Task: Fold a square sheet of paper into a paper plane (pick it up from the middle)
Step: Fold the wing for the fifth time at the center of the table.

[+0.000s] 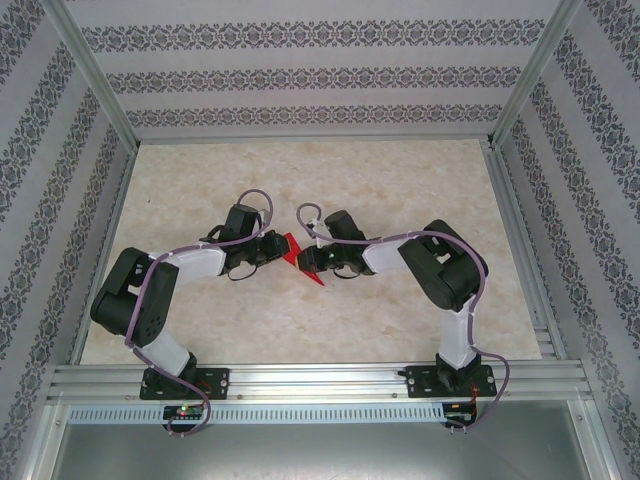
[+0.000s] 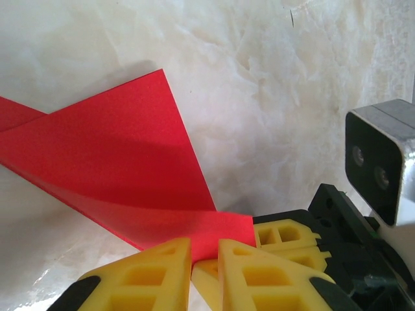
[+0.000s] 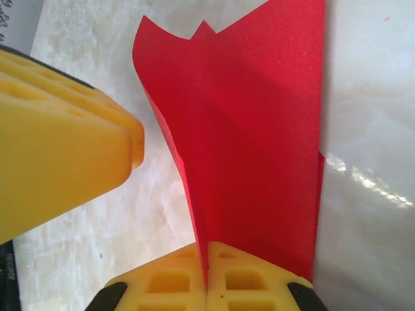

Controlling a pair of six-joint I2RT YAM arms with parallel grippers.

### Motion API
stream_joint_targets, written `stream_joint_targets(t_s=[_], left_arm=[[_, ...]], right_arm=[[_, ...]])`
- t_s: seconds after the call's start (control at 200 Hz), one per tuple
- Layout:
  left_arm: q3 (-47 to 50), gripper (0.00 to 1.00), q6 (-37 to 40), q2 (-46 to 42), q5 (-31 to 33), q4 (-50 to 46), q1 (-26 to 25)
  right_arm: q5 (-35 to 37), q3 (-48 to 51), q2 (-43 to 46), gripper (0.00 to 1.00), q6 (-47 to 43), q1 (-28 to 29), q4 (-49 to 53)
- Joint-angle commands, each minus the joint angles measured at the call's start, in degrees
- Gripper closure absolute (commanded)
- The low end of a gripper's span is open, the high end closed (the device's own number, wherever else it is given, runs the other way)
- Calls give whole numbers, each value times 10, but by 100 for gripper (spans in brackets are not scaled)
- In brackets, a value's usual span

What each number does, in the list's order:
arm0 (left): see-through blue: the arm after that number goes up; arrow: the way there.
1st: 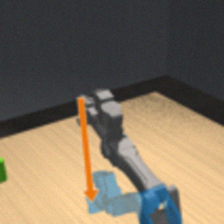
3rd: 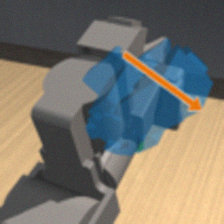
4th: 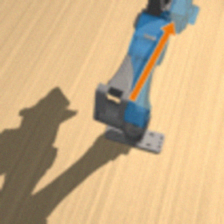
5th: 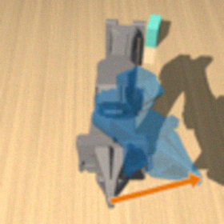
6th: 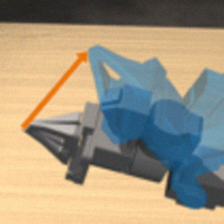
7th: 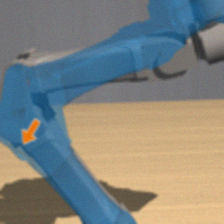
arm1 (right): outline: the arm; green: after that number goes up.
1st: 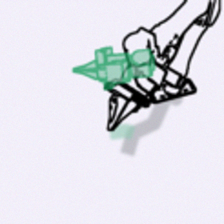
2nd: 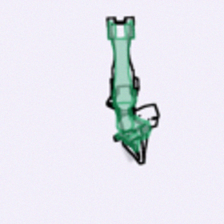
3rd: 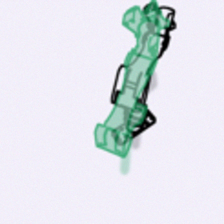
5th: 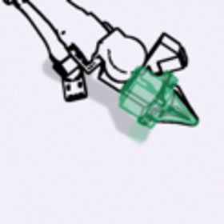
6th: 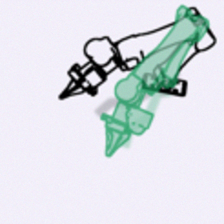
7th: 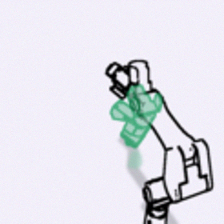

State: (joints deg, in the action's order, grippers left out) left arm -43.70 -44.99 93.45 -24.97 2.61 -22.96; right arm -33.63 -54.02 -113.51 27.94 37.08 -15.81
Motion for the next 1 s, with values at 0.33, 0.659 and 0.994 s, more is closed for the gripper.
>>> stream_joint_targets(t_s=[0.33,0.659,0.994], left_arm=[[7,82,17,30,-18,49,-5],[-4,82,20,60,-35,64,-5],[-10,83,26,77,-15,53,-5]], right_arm=[[-52,-17,-37,100,45,-19,-28],[-45,-35,-48,100,25,-19,24],[-37,-43,-46,99,14,-19,52]])
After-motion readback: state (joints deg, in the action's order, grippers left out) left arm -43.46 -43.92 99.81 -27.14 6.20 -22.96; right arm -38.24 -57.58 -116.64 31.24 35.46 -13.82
